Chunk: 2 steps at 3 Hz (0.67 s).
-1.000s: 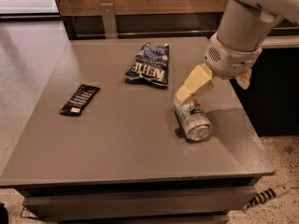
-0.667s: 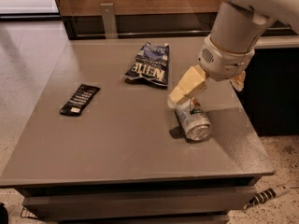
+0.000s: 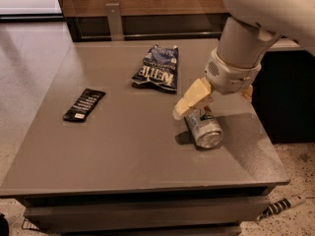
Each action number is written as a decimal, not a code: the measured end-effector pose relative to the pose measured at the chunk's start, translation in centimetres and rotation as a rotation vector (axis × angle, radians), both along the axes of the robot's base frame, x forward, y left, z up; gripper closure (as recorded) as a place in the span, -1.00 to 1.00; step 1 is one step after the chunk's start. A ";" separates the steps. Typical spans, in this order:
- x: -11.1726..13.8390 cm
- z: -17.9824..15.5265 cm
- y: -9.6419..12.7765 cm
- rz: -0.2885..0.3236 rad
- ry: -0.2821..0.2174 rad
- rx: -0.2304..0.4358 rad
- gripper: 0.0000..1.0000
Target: Place 7up can upright
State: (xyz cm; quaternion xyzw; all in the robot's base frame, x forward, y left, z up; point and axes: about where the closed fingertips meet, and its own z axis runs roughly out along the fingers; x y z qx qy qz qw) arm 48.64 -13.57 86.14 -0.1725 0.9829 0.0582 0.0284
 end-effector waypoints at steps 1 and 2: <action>0.8 -2.6 0.7 0.018 -0.007 0.047 -1.00; 1.5 -4.0 1.3 0.032 -0.009 0.073 -1.00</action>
Offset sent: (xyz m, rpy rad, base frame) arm 0.0236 0.0180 -0.0582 0.1034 -0.0074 0.0463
